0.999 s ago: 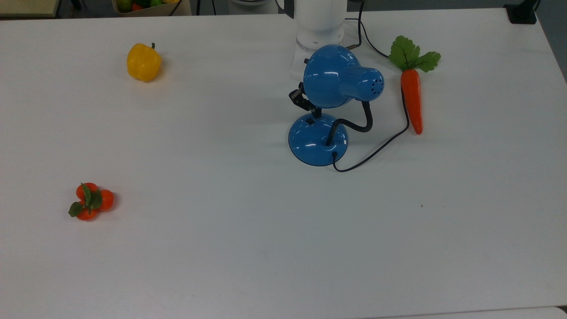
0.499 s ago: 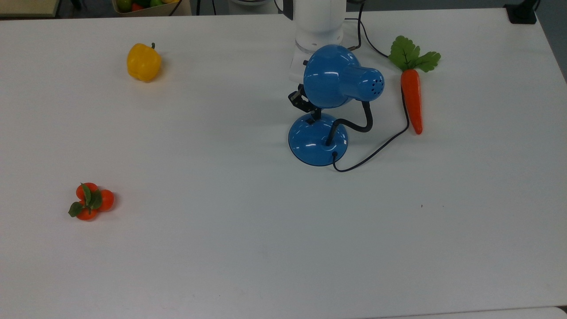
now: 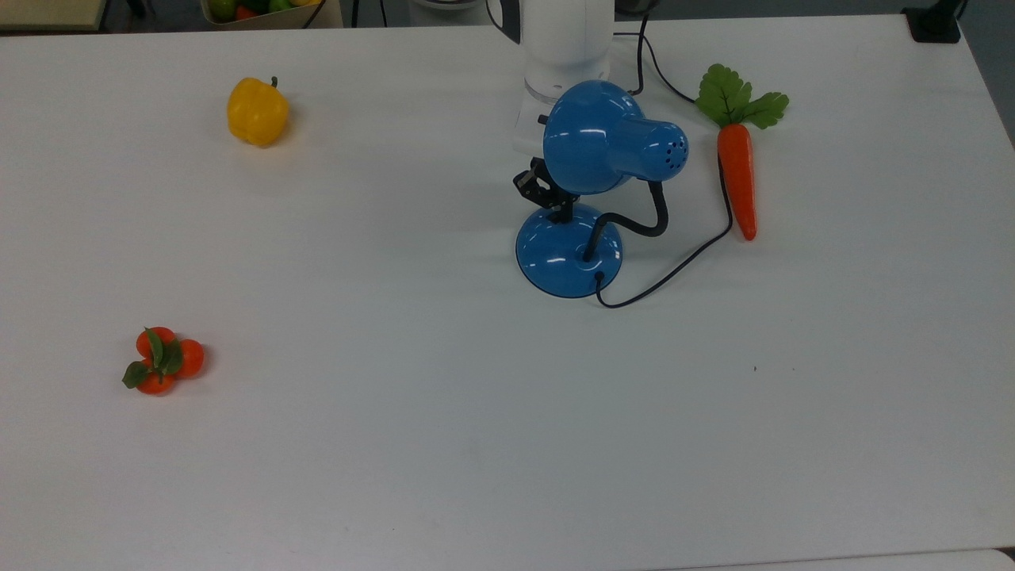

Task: Turn on desk lamp
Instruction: 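Press down on the lamp base switch with the gripper fingers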

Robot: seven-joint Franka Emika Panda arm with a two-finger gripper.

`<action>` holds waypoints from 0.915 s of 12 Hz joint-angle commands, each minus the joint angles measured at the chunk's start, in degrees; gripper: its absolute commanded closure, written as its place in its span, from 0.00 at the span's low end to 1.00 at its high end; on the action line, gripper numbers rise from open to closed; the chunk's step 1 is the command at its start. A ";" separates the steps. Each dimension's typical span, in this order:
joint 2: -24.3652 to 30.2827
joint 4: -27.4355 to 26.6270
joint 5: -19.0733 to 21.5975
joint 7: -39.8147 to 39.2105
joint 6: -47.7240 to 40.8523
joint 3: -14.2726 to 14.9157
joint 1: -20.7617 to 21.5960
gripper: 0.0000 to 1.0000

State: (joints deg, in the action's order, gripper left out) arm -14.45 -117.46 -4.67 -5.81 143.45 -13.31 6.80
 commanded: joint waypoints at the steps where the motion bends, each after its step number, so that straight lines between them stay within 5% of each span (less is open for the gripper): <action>1: -0.75 0.47 -0.43 -0.78 1.39 0.21 -0.20 1.00; 11: -0.40 0.47 -0.43 -0.69 0.60 0.30 -0.82 1.00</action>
State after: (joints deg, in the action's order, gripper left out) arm -14.50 -117.22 -4.71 -5.81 143.46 -13.25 6.01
